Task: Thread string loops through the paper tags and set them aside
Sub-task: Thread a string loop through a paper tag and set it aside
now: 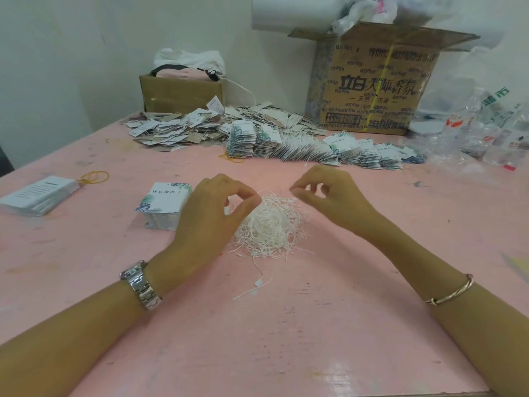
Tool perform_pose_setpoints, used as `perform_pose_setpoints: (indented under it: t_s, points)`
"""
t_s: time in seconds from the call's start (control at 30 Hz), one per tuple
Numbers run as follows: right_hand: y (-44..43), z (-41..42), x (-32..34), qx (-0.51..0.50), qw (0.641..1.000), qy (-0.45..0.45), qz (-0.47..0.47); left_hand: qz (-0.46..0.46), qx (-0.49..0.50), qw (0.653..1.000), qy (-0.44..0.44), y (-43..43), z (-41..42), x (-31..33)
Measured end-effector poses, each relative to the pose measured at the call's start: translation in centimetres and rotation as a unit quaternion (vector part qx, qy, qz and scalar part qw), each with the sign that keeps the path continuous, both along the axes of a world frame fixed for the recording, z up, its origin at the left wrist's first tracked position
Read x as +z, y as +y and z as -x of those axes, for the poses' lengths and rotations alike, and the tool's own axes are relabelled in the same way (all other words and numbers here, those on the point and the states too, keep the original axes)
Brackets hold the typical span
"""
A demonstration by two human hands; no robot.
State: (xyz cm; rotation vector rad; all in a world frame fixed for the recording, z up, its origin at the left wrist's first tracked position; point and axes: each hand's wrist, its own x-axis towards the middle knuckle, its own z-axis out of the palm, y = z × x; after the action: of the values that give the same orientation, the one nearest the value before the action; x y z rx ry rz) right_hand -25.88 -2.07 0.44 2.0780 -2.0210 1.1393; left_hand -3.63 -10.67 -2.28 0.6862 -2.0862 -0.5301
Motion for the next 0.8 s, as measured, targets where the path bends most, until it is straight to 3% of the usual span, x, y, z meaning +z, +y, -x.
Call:
perform_pose_setpoints:
  t_s: [0.13,0.23,0.47,0.63,0.8]
  points:
    - [0.3,-2.9,-0.2,0.080,0.996,0.008,-0.028,0.031,0.013,0.999,-0.036,0.1,0.2,0.0]
    - [0.2,-3.3,-0.6,0.076,0.995,0.037,-0.046,0.036,0.011,0.999,-0.036,0.0,0.3,-0.1]
    - [0.1,-3.2,-1.1,0.081,0.994,0.005,-0.071,0.062,0.019,0.996,-0.058,0.4,0.5,-0.2]
    - [0.5,-3.9,-0.6,0.095,0.995,-0.033,0.016,0.070,0.006,0.997,-0.046,1.1,0.7,0.2]
    - [0.9,-4.7,-0.3,0.107,0.989,0.002,0.099,-0.006,-0.082,0.996,-0.020,1.9,0.7,0.8]
